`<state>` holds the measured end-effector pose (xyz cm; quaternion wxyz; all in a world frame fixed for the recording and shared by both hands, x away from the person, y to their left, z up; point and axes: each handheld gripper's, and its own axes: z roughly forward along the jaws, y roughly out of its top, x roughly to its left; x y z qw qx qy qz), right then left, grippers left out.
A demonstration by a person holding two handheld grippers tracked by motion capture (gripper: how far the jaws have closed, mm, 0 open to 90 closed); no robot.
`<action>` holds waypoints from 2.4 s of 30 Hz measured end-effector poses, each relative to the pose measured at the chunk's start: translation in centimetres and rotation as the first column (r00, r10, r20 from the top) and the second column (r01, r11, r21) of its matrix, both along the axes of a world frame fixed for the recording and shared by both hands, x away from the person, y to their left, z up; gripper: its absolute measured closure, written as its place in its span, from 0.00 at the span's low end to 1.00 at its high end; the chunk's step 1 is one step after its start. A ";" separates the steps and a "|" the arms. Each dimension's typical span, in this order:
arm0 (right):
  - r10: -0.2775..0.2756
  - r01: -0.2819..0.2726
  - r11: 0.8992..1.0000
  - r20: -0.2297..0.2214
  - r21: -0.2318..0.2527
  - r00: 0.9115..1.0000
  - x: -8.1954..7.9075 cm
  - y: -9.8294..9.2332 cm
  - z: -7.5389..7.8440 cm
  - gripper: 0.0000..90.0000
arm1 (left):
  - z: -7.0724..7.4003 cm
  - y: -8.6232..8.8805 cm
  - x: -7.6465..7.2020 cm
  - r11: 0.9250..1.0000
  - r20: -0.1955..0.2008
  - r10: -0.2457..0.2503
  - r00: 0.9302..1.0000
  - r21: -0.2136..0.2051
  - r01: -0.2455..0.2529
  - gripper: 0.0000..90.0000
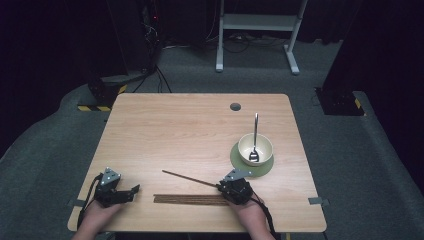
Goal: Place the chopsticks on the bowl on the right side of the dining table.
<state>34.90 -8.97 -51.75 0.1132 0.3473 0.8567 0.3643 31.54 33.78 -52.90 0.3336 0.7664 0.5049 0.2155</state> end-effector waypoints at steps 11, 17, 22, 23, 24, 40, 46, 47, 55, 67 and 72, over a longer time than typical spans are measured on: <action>0.037 -0.036 0.998 0.028 -0.053 0.999 1.1 0.0 0.2 0.92 | 0.0 0.0 0.0 1.000 0.000 0.000 1.000 0.001 0.000 0.14; 0.040 -0.037 0.998 0.042 -0.051 0.998 1.2 0.0 0.1 0.91 | 0.0 0.0 0.0 1.000 0.001 0.004 1.000 0.001 -0.004 0.14; 0.041 -0.038 0.998 0.055 -0.053 0.998 1.1 -0.1 0.0 0.86 | 0.0 0.0 0.0 1.000 0.001 0.003 1.000 0.000 -0.003 0.14; 0.046 -0.043 0.998 0.056 -0.053 0.997 1.0 -0.1 0.0 0.86 | 0.0 0.0 0.0 1.000 0.001 0.003 1.000 0.000 -0.003 0.14; 0.046 -0.043 0.998 0.056 -0.053 0.997 1.0 -0.1 0.0 0.86 | 0.0 0.0 0.0 1.000 0.001 0.003 1.000 0.000 -0.003 0.14; 0.081 -0.074 0.995 0.105 -0.071 0.991 0.9 0.1 -0.2 0.94 | 0.0 0.0 0.0 1.000 0.000 0.000 1.000 0.002 0.000 0.13; 0.052 -0.046 0.998 0.139 -0.042 0.989 0.6 0.0 0.8 0.94 | 0.0 0.0 0.0 1.000 -0.001 0.001 1.000 0.000 -0.001 0.13; 0.052 -0.046 0.998 0.139 -0.042 0.989 0.6 0.0 0.8 0.94 | 0.0 0.0 0.0 1.000 0.000 0.000 1.000 0.000 0.000 0.13; 0.033 -0.035 0.999 0.181 0.007 0.983 -0.2 -1.2 2.4 0.94 | 0.0 0.0 0.0 1.000 -0.001 -0.002 1.000 0.000 0.002 0.14; -0.030 0.016 0.998 0.236 0.058 0.971 -1.0 -3.7 4.9 0.94 | 0.0 0.0 -0.1 1.000 -0.001 -0.005 1.000 0.000 0.005 0.14; -0.069 0.051 0.996 0.261 0.073 0.963 -1.0 -5.0 5.8 0.94 | 0.0 0.0 -0.1 1.000 -0.002 -0.007 1.000 0.000 0.007 0.14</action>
